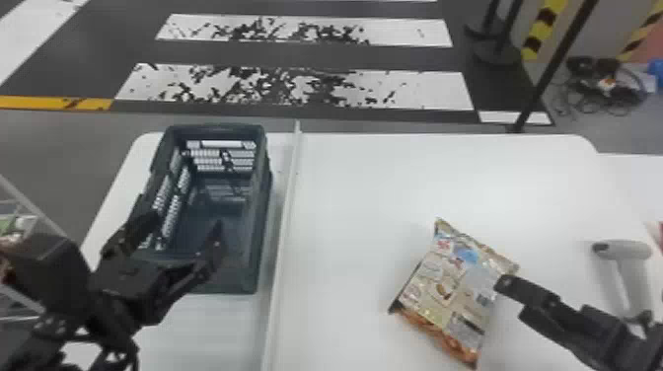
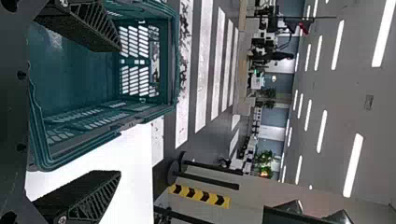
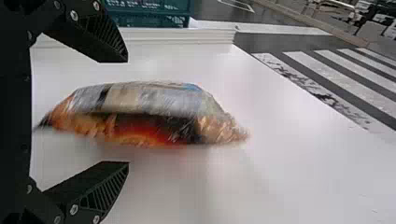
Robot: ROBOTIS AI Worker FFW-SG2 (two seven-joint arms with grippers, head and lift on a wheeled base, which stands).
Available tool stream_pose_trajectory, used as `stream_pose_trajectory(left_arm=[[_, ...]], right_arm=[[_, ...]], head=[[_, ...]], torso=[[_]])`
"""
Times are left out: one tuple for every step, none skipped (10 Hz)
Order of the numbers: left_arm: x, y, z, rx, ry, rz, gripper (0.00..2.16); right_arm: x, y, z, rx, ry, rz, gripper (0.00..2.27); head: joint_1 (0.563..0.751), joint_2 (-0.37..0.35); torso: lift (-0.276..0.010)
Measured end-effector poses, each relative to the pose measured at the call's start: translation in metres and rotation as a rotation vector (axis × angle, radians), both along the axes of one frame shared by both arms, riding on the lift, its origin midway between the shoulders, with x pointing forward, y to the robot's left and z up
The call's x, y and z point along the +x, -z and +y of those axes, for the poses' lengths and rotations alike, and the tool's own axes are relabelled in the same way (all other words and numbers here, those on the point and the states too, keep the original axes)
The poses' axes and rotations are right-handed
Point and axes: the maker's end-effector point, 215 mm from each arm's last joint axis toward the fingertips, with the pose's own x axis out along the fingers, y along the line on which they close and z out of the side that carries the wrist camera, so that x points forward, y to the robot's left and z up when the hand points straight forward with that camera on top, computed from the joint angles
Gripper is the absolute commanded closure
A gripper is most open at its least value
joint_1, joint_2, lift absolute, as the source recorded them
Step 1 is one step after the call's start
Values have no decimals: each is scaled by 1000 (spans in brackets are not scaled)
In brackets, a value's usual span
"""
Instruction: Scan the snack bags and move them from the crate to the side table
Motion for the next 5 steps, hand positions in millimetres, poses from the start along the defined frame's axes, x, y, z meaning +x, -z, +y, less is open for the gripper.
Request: stream_pose_trajectory(left_arm=[[-1,-1,0,0,-1,-2,53],[-2,-3,0,0,-1,-5,53],[-2,-5,-1,0,0,-8,53],[-3,-6,-2,-2,1,-9,53],[-4,-5,-5,-4,3,-8,53]], right_arm=[[20,-13,-24,-53,45,-89,53],[34,-28,-39,-84,65,-175,60],[41,-44,-41,-78,52,-254,73],[41,-56,-32,-51,19,-306,113],[38,-62,-17,-24,-21,-332,218]], head=[[695,-93],[695,-119],[695,-122],[695,-114],[695,-97]], torso=[[-87],[-87],[-87],[-87],[-87]])
